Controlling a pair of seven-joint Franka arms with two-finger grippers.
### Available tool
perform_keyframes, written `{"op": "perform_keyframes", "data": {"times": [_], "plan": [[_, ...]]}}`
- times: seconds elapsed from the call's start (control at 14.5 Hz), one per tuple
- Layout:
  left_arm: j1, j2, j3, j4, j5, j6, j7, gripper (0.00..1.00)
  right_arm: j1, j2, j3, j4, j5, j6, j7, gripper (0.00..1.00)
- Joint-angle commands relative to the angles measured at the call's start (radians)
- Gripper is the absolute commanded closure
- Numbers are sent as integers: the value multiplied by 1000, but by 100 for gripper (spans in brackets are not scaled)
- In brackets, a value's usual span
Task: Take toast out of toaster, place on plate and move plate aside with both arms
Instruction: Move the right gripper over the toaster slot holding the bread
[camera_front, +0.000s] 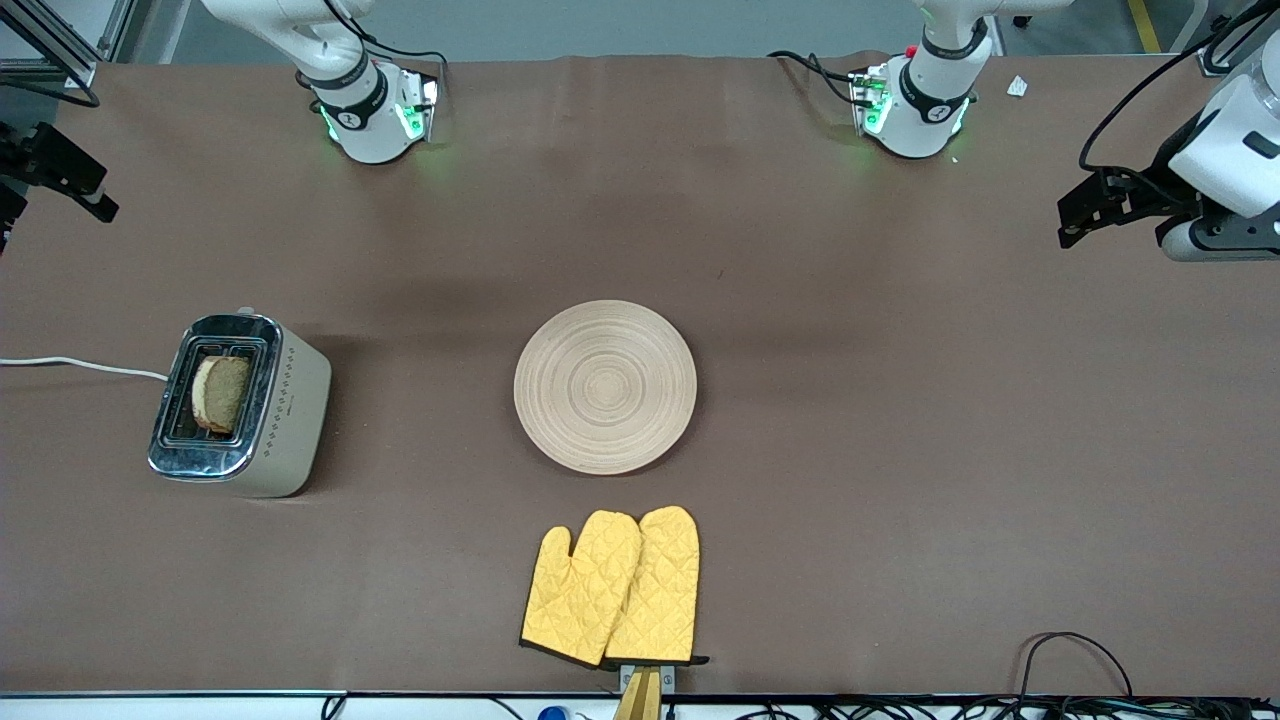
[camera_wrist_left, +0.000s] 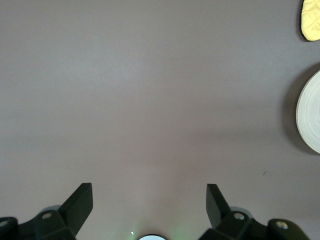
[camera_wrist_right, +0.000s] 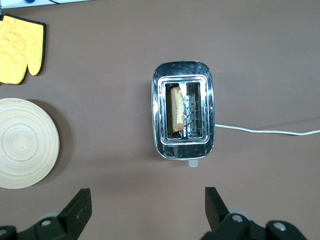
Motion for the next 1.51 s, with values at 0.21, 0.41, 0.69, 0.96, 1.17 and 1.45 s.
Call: {"op": "perform_keyframes", "data": {"times": [0.21,0.41,0.69,0.96,1.17,1.45], "plan": [[10,12,2,27,-10,-11,0,0,-3,-24,-1,-54,-1,37,18,0],[14,61,9,53,-10,-8,11,0,-15,0,-7,-136,-1,191,13,0],[11,75,9,61,-11,-8,8,0,-44,84,-8,-255,-4,402,-2,0],[5,75,9,61,-7,-10,15,0,-93,196,-8,-285,-4,546,-42,0],[-3,78,6,61,-2,-10,14,0,-92,275,-8,-292,-4,600,-42,0],[11,72,5,53,5,-17,8,0,-84,324,-7,-292,-3,620,-42,0]]}}
